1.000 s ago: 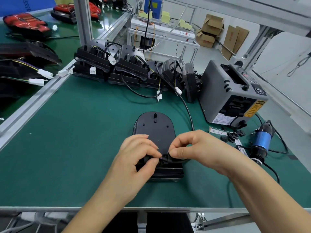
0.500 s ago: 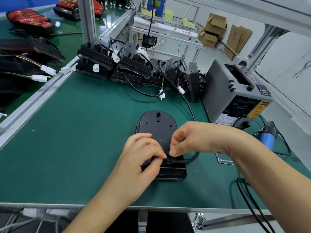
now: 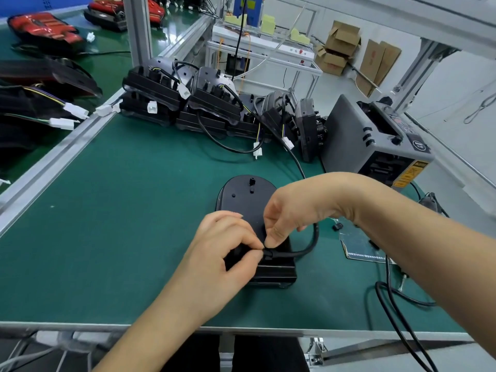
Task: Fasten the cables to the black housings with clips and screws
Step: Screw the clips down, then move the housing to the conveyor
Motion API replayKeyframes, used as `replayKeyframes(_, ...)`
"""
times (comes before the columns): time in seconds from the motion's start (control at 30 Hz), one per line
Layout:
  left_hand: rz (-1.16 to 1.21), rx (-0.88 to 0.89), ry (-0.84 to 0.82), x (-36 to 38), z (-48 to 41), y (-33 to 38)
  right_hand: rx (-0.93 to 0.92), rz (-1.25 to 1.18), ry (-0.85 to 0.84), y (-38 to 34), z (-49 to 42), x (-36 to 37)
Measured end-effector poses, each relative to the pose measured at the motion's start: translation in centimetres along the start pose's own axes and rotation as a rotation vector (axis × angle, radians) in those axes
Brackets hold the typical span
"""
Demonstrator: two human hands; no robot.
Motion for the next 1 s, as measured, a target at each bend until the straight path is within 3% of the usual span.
replayKeyframes(0.17, -0.125, -0.157, 0.037, 1.2, -0.7, 0.2, -0.03, -0.055, 0.019, 0.3, -0.1, 0.3)
replayKeyframes(0.47, -0.148, -0.117, 0.064, 1.4, -0.7, 0.2, -0.035, -0.063, -0.004, 0.5, -0.2, 0.2)
replayKeyframes(0.63, -0.14, -0.004, 0.112, 1.3, -0.1, 0.6, -0.026, -0.09, -0.014, 0.6, -0.5, 0.1)
replayKeyframes(0.83, -0.313, 0.127, 0.129, 1.7, 0.7, 0.6, -0.055, -0.124, -0.054, 0.7, -0.7, 0.1)
replayKeyframes(1.0, -0.359, 0.152, 0.152, 2.0, 0.7, 0.6, -0.09, -0.137, -0.047, 1.1, -0.5, 0.3)
Point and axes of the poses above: each hand's wrist, its own z-axis away from the middle knuckle, its own x-axis out of the palm, y = z × x, the point moved 5 cm from there along -z, towards the middle knuckle, and after that the axes turned 9 degrees about -y, right-handed, at the moved point
